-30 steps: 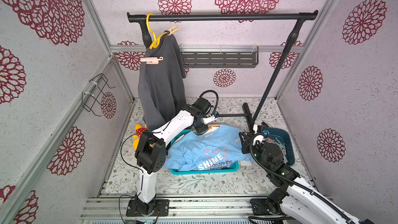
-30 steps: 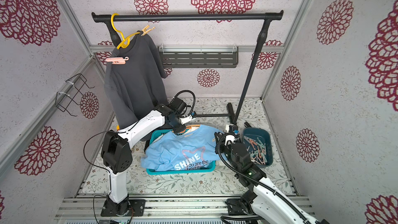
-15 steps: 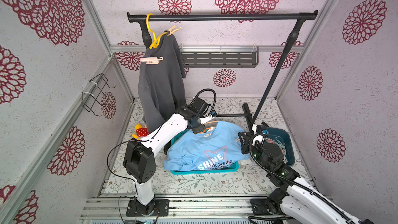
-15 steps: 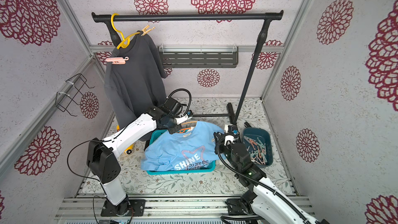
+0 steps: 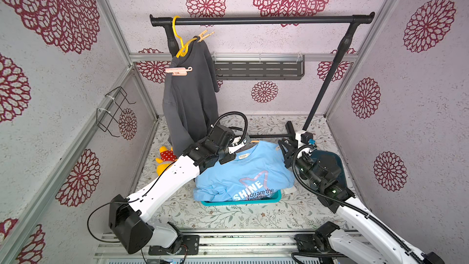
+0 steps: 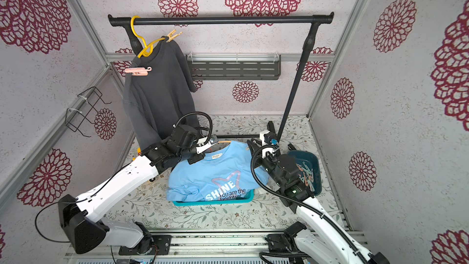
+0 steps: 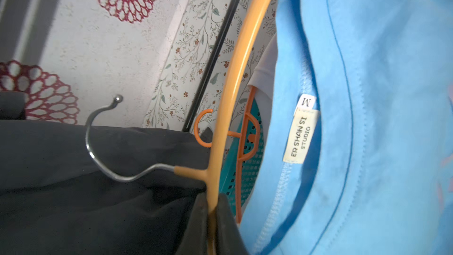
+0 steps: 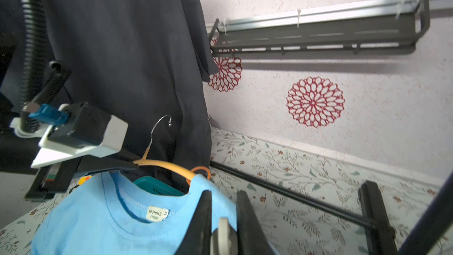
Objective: Use clothespins to secure the t-shirt on both sides of the hanger
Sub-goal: Pick up the hanger from the basket.
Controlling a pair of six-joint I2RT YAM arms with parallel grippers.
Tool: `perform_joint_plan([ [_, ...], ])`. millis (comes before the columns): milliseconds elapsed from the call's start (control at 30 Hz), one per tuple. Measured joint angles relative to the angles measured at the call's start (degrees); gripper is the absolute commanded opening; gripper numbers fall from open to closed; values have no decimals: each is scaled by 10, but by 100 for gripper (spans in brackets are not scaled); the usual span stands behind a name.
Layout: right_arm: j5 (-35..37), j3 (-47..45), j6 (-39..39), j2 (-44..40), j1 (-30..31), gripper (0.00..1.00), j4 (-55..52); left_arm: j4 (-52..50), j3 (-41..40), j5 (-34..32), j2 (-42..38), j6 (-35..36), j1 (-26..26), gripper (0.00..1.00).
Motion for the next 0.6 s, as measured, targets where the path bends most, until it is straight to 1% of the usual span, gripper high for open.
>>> perform_joint_plan([
  [100,-55,31,-2,14,-8,0,9,15,-7,1,-25,16,-2,0],
  [233,-118,76,-2,24,-21,0,-1,31,-7,-14,-37,43,-5,0],
  [433,-200,119,6,27,-64,0,-21,43,-7,-20,-59,96,-13,0],
  [600,-278,129,42,43,-111,0,-23,62,-9,-33,-81,140,-39,0],
])
